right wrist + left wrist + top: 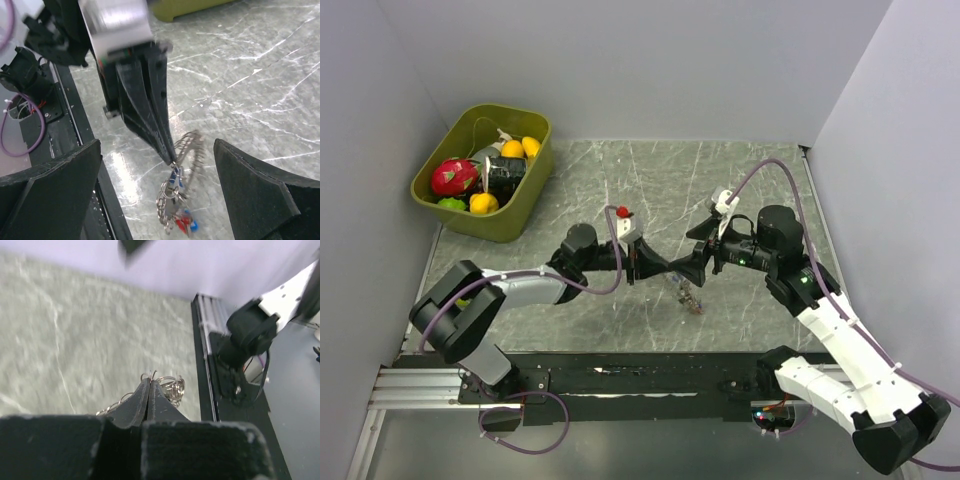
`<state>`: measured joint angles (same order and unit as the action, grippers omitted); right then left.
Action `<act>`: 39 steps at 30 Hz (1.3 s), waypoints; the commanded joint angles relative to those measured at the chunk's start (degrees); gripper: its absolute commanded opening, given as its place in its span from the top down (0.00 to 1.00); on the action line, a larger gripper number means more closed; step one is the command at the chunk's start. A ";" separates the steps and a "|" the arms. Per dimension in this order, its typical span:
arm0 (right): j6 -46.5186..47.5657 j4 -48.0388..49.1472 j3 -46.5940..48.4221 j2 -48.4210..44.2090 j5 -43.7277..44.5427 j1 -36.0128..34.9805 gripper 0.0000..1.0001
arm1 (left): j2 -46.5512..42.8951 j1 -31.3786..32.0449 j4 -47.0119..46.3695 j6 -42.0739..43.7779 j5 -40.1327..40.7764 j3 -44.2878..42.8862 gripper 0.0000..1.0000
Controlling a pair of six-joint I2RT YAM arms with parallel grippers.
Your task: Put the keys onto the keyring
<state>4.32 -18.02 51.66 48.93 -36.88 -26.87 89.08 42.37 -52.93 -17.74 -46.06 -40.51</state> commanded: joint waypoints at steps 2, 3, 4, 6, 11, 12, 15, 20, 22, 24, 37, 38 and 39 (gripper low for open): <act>-0.80 3.25 -0.24 0.20 -0.73 -0.20 0.00 | 1.54 0.35 -14.39 -2.92 3.34 7.10 0.99; -0.98 3.43 -0.16 0.38 -0.91 -0.20 0.00 | 1.45 0.52 -14.83 -3.18 4.13 8.07 0.99; -0.98 3.43 -0.24 0.55 -1.00 -0.20 0.00 | 1.45 0.52 -15.79 -3.01 4.40 9.82 0.99; -0.89 3.61 -0.15 0.56 -1.17 -0.20 0.00 | 0.49 0.78 -15.98 -2.48 5.89 11.50 0.99; -0.98 3.87 -0.24 1.08 -1.79 -0.20 0.00 | -3.02 1.05 -12.21 -0.37 9.49 16.07 0.98; -0.98 3.96 -0.33 1.26 -2.05 -0.11 0.00 | -3.56 1.14 -11.42 0.24 10.11 16.60 0.97; -1.15 4.13 -0.42 1.61 -2.32 -0.11 0.00 | -6.19 1.31 -9.04 1.21 12.83 18.71 0.90; -1.24 4.49 -0.42 1.96 -2.93 -0.11 0.00 | -9.79 1.49 -6.32 1.65 17.05 21.35 0.65; -1.33 4.57 -0.42 2.22 -2.93 -0.11 0.00 | -10.41 1.40 -5.00 1.92 17.84 21.53 0.54; -1.33 4.57 -0.33 2.31 -3.19 -0.20 0.00 | -11.29 1.40 -4.64 1.48 18.90 21.70 0.46; -1.50 4.49 -0.24 1.70 -3.19 -0.20 0.00 | -14.20 1.31 -3.85 -0.02 20.23 18.37 0.04; -1.50 4.57 -0.33 1.87 -3.02 -0.11 0.00 | -14.02 1.40 -4.20 0.16 20.14 18.28 0.04; -1.50 4.57 -0.42 1.87 -3.02 -0.11 0.00 | -13.67 1.31 -4.64 0.07 20.14 18.19 0.03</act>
<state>3.20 -15.92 51.31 51.11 -39.66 -26.87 75.90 43.59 -55.40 -17.78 -26.02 -20.16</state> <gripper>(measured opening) 0.994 0.964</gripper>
